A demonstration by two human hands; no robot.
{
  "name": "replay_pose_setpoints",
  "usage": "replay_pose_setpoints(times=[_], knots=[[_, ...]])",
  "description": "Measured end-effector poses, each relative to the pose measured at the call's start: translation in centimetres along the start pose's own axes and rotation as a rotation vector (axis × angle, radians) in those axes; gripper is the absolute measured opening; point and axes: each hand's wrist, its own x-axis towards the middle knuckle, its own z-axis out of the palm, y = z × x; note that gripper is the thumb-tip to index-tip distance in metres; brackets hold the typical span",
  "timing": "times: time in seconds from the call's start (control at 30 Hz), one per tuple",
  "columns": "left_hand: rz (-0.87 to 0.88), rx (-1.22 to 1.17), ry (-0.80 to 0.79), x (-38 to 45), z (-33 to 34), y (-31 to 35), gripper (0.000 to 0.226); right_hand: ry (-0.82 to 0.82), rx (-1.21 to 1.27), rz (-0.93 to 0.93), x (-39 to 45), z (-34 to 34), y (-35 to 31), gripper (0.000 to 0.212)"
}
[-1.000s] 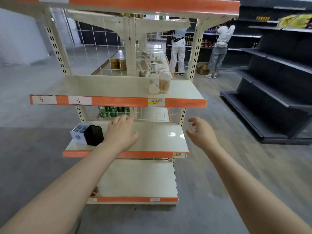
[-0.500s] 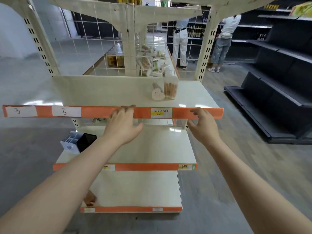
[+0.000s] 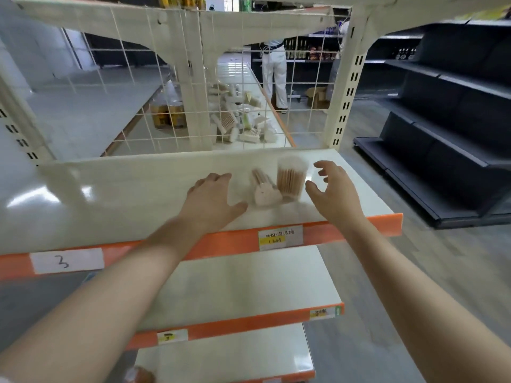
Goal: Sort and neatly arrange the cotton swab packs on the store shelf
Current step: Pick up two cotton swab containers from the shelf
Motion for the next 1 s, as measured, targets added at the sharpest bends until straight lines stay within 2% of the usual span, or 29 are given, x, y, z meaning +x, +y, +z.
replay_pose_setpoints(times=[0.17, 0.37, 0.47, 0.63, 0.87, 1.0], knots=[[0.074, 0.003, -0.109, 2.7, 0.0, 0.1, 0.083, -0.02, 0.042, -0.005, 2.2, 0.9, -0.2, 0.05], [0.156, 0.057, -0.225, 4.9, 0.2, 0.6, 0.088, -0.136, 0.055, -0.098, 3.6, 0.7, -0.2, 0.054], [0.158, 0.067, -0.236, 5.7, 0.4, 0.9, 0.089, -0.173, 0.001, -0.153, 4.3, 0.5, -0.3, 0.048], [0.142, -0.009, -0.233, 6.6, 1.1, 1.0, 0.084, -0.196, 0.023, -0.116, 4.9, 0.5, 0.0, 0.044], [0.107, -0.138, -0.207, 7.4, 2.1, 1.3, 0.095, -0.135, 0.015, -0.069, 4.9, 0.0, 0.6, 0.045], [0.103, -0.242, -0.181, 7.1, 2.0, 1.8, 0.084, -0.093, 0.045, -0.047, 4.4, -0.5, 1.1, 0.046]])
